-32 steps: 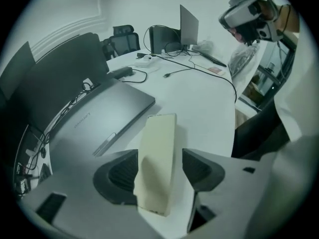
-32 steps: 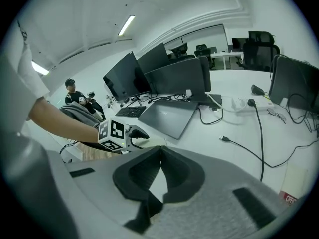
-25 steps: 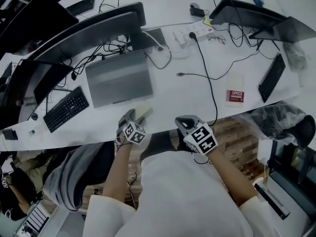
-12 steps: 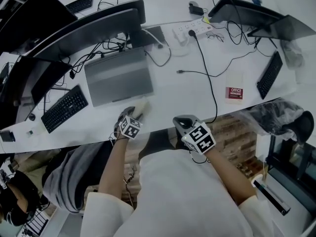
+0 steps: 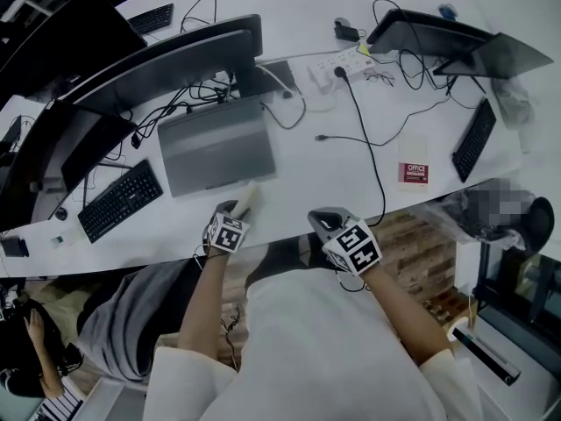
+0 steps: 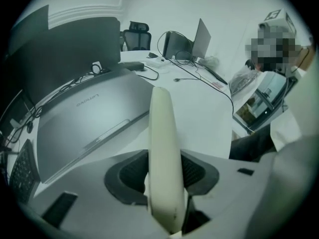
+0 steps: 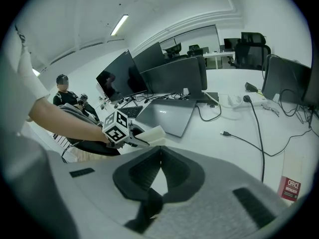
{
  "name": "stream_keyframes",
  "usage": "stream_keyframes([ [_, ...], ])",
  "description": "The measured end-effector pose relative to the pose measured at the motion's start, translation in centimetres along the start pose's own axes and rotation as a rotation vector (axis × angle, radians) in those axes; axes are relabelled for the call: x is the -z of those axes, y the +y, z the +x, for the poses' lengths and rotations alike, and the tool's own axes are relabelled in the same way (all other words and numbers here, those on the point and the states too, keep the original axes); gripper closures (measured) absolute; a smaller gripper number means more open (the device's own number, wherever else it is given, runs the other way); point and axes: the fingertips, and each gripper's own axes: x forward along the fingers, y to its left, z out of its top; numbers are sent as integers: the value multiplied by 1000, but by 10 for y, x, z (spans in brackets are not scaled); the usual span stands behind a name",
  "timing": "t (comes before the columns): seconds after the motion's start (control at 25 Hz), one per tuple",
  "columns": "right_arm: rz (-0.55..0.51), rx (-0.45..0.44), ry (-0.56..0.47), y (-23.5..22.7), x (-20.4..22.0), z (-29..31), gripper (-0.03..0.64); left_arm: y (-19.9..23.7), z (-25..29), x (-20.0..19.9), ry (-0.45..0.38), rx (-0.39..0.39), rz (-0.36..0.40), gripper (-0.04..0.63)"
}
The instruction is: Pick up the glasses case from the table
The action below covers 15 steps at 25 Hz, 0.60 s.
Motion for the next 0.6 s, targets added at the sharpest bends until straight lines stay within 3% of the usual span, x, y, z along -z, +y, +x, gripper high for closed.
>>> stream_keyframes([
  [0.36, -55, 4, -43, 2, -10, -19, 615, -15, -57, -38, -163, -28, -197, 439],
  [0.6, -86, 2, -96, -8, -14, -51, 615, -42, -96, -63, -271, -67, -287, 440],
])
